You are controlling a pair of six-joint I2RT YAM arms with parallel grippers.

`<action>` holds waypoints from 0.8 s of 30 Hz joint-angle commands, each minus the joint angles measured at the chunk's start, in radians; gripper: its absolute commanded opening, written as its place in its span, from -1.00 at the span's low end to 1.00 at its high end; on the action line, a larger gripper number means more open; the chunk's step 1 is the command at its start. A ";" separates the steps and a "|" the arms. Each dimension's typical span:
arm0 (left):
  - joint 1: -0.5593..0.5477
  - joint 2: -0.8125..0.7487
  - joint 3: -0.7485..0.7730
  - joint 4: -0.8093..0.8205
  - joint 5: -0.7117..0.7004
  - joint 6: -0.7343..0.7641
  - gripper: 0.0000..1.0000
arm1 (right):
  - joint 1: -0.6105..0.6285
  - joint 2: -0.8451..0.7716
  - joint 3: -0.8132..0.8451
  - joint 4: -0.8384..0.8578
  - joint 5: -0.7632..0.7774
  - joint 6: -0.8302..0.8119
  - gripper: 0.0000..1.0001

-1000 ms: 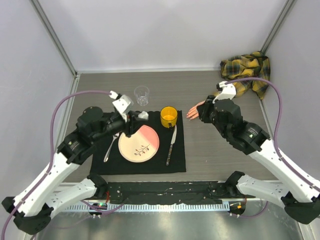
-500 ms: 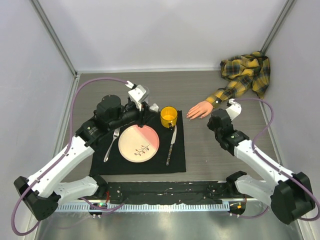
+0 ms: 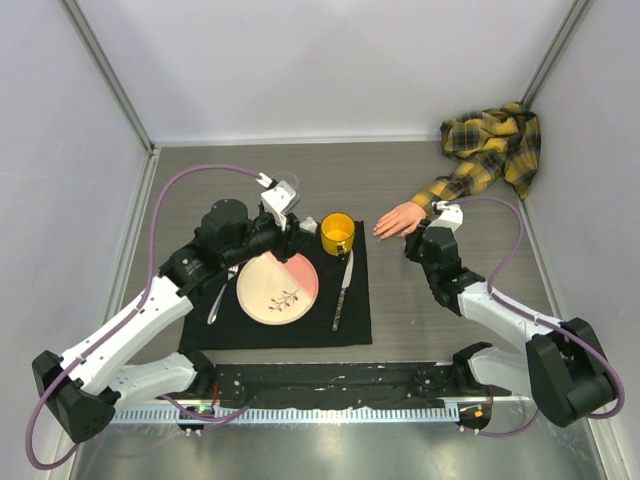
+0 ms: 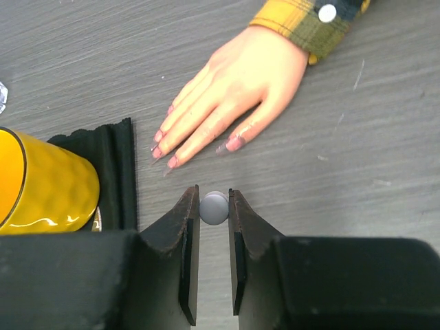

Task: Paint the nails

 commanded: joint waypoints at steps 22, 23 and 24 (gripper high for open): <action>-0.002 -0.048 -0.008 0.092 0.015 0.011 -1.00 | -0.079 0.222 0.036 0.310 -0.054 -0.033 -0.99; -0.002 -0.049 -0.006 0.094 0.015 0.011 -1.00 | -0.079 0.233 0.039 0.315 -0.054 -0.032 -0.99; -0.002 -0.049 -0.008 0.094 0.015 0.011 -1.00 | -0.080 0.235 0.039 0.319 -0.056 -0.030 -0.99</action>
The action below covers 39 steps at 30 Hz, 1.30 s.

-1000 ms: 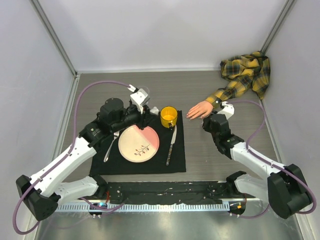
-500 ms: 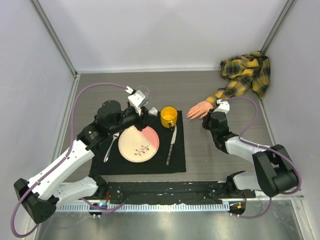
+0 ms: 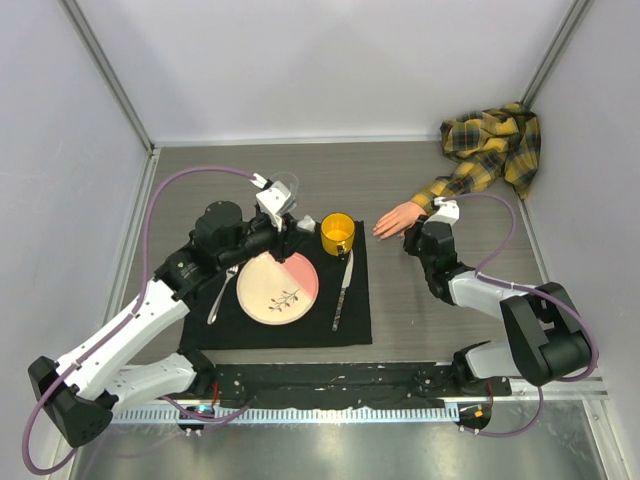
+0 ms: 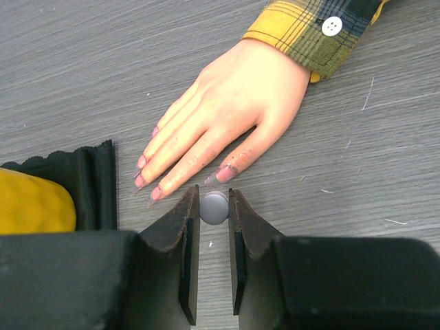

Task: Paint the nails

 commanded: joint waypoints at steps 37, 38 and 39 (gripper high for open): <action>-0.002 -0.010 0.004 0.074 0.042 0.013 -1.00 | -0.041 0.125 0.085 0.117 0.006 0.016 -0.99; -0.002 -0.010 0.004 0.074 0.042 0.013 -1.00 | -0.041 0.127 0.087 0.118 0.003 0.018 -0.99; -0.002 -0.013 0.004 0.074 0.045 0.013 -0.99 | -0.042 0.128 0.088 0.118 0.003 0.018 -0.99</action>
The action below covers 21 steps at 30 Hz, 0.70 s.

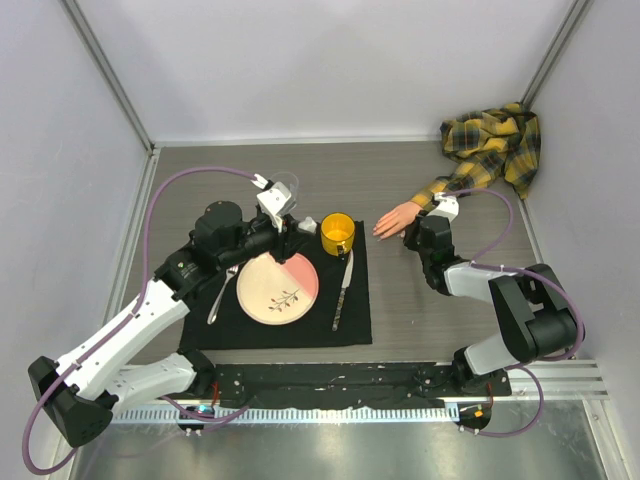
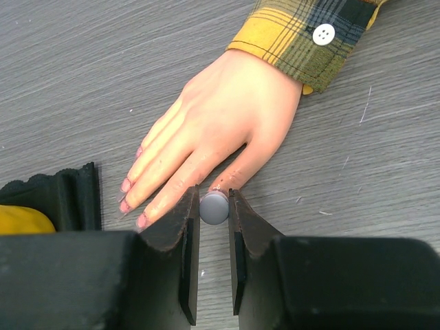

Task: Paint the nails

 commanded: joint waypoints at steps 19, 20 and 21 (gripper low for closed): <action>-0.002 -0.012 0.004 0.072 0.028 0.016 -1.00 | -0.018 0.010 0.047 0.072 -0.005 -0.003 -0.99; -0.002 -0.012 0.002 0.074 0.028 0.016 -1.00 | -0.019 0.010 0.045 0.075 -0.005 -0.003 -0.99; -0.002 -0.012 0.002 0.074 0.028 0.016 -1.00 | -0.018 0.010 0.045 0.075 -0.006 -0.003 -0.99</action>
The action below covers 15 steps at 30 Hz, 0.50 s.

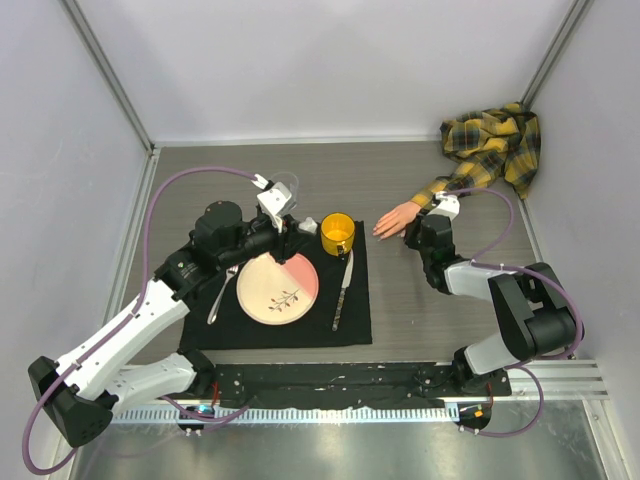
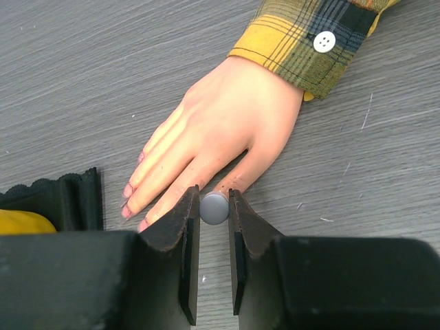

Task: Paint the nails

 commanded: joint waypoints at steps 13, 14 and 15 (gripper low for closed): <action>-0.002 -0.013 0.002 0.072 0.024 0.019 -1.00 | -0.009 0.023 0.058 0.050 0.004 0.003 -0.99; -0.002 -0.012 0.004 0.074 0.026 0.019 -1.00 | -0.009 0.020 0.058 0.045 0.001 0.003 -0.99; -0.002 -0.013 0.004 0.074 0.027 0.019 -0.99 | -0.009 0.015 0.055 0.044 -0.003 0.005 -0.99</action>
